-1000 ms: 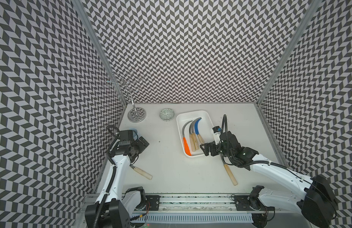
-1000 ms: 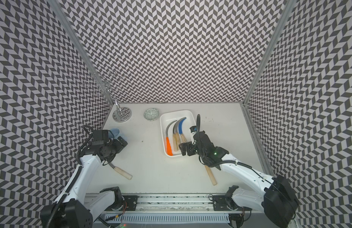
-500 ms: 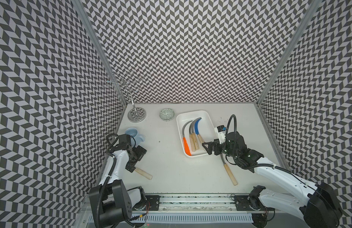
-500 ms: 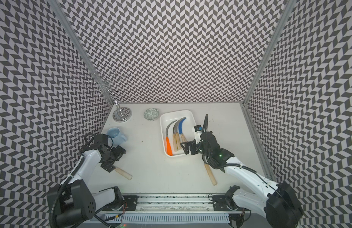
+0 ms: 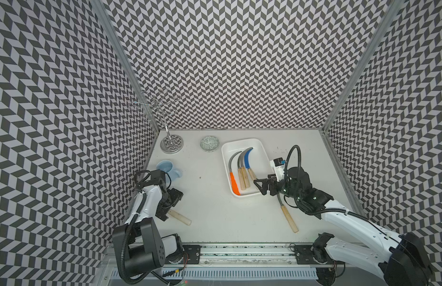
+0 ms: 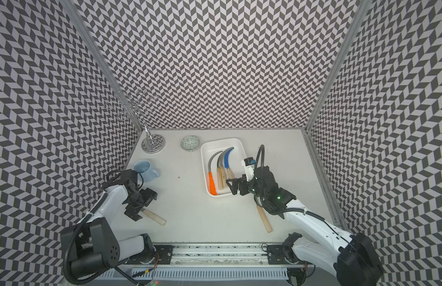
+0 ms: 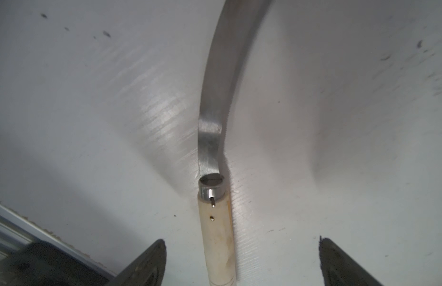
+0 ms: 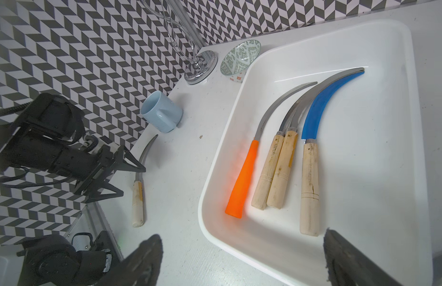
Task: Put small sickles into storage boxes
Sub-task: Pick up the sickle at the center of the board.
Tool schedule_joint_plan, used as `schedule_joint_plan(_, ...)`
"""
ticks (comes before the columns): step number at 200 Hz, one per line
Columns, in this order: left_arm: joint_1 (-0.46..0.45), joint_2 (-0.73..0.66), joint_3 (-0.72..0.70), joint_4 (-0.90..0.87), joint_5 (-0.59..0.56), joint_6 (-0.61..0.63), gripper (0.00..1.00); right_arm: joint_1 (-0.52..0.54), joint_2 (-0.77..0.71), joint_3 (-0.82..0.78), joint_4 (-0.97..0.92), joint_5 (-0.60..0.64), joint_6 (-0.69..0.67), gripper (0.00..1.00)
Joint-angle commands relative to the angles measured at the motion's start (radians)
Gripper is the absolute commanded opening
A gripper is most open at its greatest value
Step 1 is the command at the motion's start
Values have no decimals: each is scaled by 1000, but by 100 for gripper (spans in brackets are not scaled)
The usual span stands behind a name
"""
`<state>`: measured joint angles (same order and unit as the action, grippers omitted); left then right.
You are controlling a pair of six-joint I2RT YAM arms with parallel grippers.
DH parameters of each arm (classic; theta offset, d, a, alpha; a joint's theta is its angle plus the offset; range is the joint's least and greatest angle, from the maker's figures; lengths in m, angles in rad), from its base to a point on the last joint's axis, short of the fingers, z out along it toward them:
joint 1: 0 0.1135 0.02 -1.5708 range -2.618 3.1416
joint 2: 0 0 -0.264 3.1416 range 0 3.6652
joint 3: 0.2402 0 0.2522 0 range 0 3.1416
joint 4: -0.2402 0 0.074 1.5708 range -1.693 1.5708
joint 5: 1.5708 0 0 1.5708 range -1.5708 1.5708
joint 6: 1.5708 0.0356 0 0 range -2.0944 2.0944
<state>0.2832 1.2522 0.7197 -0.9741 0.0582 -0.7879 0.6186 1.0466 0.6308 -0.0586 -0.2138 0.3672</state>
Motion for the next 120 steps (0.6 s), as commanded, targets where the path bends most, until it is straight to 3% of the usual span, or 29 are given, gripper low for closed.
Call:
schedule_joint_plan(1, 23, -6, -30, 23, 16, -14, 95, -6, -21, -8, 59, -12, 6, 100)
schedule_joint_plan(120, 102, 31, -95, 135, 84, 16, 96, -17, -7, -4, 47, -24, 7, 100)
